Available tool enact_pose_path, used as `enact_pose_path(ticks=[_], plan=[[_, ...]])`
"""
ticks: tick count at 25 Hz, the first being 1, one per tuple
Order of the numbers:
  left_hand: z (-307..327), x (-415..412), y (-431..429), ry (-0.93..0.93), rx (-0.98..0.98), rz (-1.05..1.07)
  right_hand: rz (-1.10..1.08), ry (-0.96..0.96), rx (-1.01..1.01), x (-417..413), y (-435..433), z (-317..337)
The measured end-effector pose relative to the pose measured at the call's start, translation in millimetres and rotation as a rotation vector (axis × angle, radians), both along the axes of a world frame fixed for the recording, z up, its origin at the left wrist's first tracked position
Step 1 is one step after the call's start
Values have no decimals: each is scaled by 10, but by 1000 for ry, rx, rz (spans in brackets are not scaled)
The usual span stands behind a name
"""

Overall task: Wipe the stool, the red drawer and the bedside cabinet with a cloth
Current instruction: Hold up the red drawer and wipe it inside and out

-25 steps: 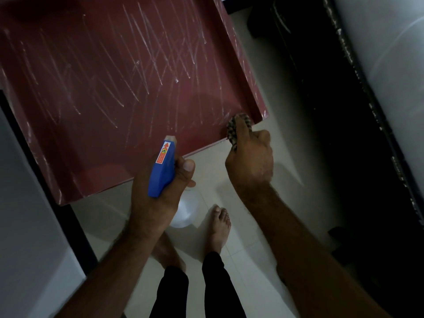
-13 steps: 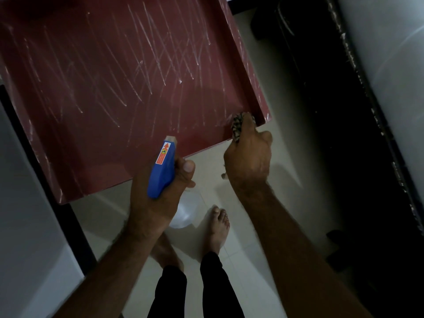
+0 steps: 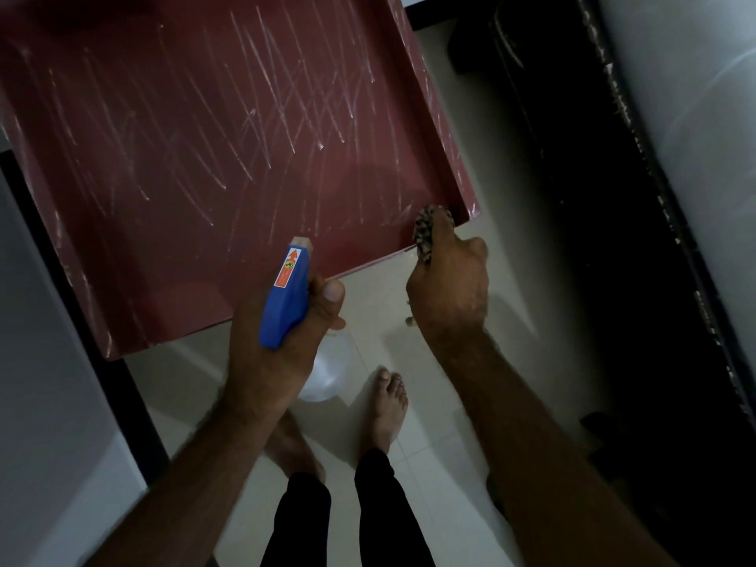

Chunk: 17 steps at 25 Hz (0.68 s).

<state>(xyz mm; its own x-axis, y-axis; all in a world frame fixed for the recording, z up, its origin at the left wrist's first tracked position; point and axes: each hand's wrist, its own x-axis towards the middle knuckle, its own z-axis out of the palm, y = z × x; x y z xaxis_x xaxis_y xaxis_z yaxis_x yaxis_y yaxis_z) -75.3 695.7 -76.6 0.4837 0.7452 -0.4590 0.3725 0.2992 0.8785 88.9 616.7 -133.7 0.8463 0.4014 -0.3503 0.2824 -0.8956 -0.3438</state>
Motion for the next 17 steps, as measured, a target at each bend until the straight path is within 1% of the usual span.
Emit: enact_pose_path(ticks=[7,9,13,15,17], plan=[[18,5,-20,-5,19,-7,92,-34,4,115,220,61],[31,10,-11,-5,29,-12,140,-46,17,61,88,30],[9,3,18,-8,23,2,161,11,16,-78,-120,23],[25,23,3,10,21,17,188,-31,54,-13,25,12],[20,36,-13,20,16,22,208,-30,67,90,220,12]])
